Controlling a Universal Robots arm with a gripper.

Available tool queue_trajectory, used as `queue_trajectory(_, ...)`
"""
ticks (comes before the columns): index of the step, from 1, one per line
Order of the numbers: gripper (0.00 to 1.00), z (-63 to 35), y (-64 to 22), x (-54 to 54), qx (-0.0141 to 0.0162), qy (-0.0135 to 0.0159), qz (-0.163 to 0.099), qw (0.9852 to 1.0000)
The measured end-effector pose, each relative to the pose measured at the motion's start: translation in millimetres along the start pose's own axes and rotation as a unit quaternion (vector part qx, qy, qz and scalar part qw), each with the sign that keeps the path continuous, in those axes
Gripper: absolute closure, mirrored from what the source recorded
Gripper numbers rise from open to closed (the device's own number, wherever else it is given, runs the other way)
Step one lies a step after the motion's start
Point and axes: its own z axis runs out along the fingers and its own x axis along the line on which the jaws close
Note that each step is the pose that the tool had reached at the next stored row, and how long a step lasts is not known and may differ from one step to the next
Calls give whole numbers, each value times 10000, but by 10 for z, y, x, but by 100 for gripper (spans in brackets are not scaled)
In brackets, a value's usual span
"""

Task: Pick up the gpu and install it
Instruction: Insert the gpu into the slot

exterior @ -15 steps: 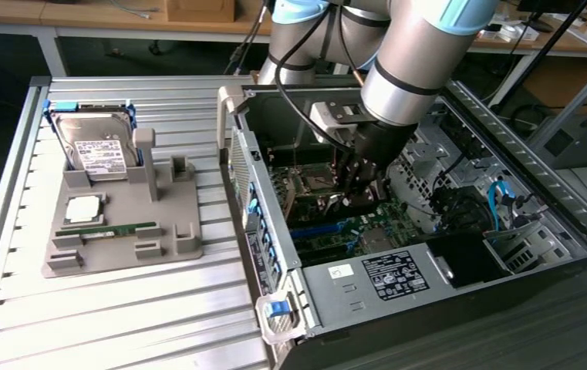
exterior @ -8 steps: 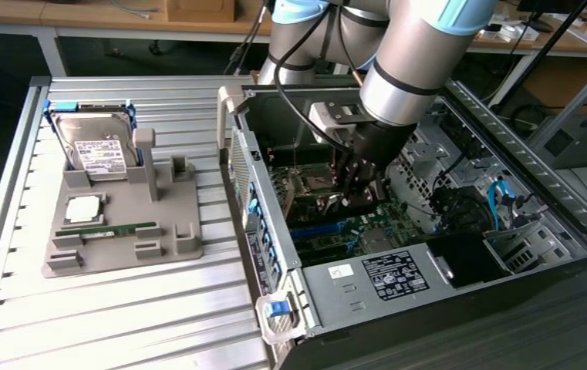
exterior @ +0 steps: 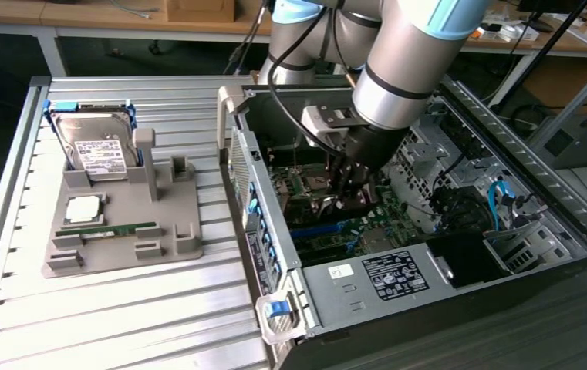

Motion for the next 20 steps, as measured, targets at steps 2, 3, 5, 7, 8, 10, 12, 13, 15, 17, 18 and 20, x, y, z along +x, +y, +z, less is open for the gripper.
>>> queue_trajectory(2, 73, 15, 15, 0, 0, 0, 0, 10000)
queue_trajectory(3, 73, 26, 27, 1, 0, 0, 0, 10000)
queue_trajectory(5, 73, 42, 49, 1, 0, 0, 0, 10000)
queue_trajectory(7, 73, 56, 74, 2, 0, 1, 0, 10000)
queue_trajectory(8, 73, 63, 87, 2, 0, 1, 0, 10000)
queue_trajectory(10, 73, 74, 107, 2, 0, 0, 0, 10000)
queue_trajectory(12, 73, 82, 110, 1, 0, 0, 0, 10000)
queue_trajectory(13, 73, 85, 110, 2, 0, 1, 0, 10000)
queue_trajectory(15, 73, 94, 109, 2, 0, 0, 0, 10000)
queue_trajectory(17, 73, 102, 109, 2, -1, 1, 5, 10000)
queue_trajectory(18, 73, 104, 109, 2, 0, 0, 9, 10000)
queue_trajectory(20, 73, 112, 109, 5, 0, -1, 19, 10000)
